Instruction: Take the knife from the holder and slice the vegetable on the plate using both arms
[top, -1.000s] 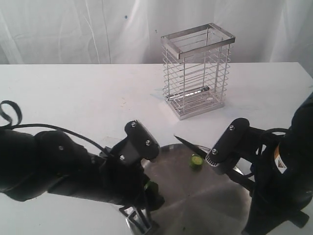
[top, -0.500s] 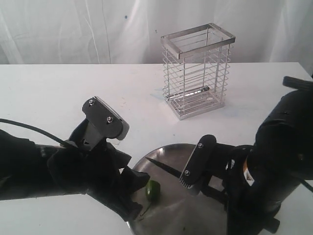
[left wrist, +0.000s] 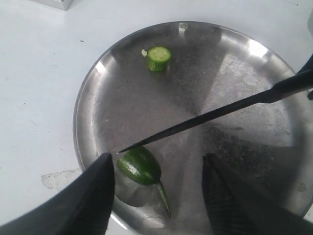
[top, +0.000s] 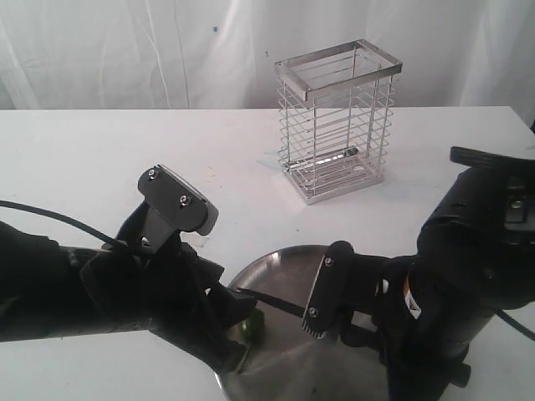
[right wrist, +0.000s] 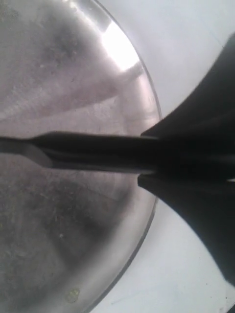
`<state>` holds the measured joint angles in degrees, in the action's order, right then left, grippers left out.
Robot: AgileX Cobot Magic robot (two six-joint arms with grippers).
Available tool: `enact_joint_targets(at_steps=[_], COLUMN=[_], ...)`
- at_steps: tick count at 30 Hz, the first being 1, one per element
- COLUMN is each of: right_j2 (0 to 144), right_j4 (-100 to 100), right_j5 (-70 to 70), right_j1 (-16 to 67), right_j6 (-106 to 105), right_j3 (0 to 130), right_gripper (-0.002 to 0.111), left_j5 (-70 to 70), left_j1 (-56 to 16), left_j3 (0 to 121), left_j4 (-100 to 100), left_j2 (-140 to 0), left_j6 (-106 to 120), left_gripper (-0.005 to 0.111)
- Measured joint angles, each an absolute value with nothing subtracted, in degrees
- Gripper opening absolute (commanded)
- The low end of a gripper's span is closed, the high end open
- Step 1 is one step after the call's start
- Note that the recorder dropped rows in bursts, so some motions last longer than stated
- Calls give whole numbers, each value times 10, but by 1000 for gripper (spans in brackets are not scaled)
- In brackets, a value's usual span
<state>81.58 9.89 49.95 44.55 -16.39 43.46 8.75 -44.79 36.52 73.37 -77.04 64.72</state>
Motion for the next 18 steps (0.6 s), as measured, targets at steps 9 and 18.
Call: enact_joint_targets(at_steps=[9, 18], right_j2=[820, 865], right_j4=[77, 145], right_j5=[480, 449], right_j1=[460, 460], right_j6=[-221, -198], right_j3=[435, 435], right_gripper=[0, 0], left_j5=[87, 87], left_j1=[-448, -448], left_j3=[365, 365], left_j4=[735, 738], left_j2=[-770, -770], left_j6=[647, 647], left_gripper=[58, 58])
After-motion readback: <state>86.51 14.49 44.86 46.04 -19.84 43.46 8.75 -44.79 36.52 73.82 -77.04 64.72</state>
